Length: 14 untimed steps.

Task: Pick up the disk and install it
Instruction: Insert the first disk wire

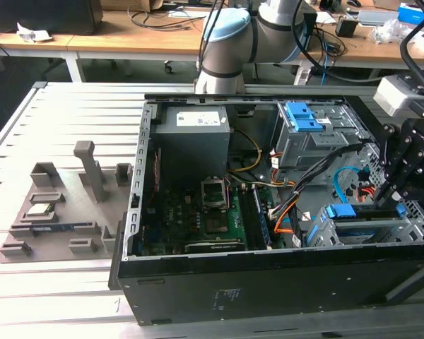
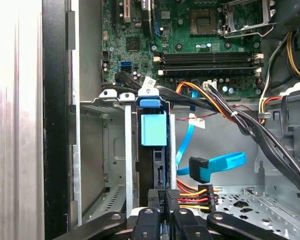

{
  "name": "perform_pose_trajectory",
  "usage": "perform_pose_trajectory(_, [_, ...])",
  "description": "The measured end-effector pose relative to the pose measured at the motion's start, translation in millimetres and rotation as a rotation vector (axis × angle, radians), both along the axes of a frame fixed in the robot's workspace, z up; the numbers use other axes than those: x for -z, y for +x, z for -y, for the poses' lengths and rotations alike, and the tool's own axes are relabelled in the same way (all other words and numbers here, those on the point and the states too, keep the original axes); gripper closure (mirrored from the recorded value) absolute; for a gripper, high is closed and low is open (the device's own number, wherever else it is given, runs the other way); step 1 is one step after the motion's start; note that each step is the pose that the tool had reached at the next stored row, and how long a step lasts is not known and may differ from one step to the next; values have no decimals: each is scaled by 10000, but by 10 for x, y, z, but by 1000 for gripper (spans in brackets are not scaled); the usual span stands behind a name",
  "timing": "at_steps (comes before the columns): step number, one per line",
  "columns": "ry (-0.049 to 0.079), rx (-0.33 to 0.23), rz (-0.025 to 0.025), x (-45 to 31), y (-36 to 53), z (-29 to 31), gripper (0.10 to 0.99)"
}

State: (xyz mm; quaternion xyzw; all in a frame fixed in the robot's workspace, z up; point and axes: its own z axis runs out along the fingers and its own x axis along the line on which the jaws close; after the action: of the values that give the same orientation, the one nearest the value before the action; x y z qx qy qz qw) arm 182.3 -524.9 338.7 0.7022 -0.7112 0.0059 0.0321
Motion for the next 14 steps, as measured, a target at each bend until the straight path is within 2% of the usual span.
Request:
perform_pose_trajectory(5, [8, 1, 0, 31, -4, 0, 918])
perform_pose_trajectory(7, [70, 0, -2, -12, -4, -1, 918])
perform_pose_trajectory(9, [76, 0, 0, -49, -4, 0, 918])
perform_pose_trajectory(10, [185, 226, 3, -14, -6, 0, 918])
perform_pose_trajectory(12, [176, 245, 3, 90, -5, 25, 918])
perform_pose_trajectory(14, [192, 246, 3, 120, -6, 27, 918])
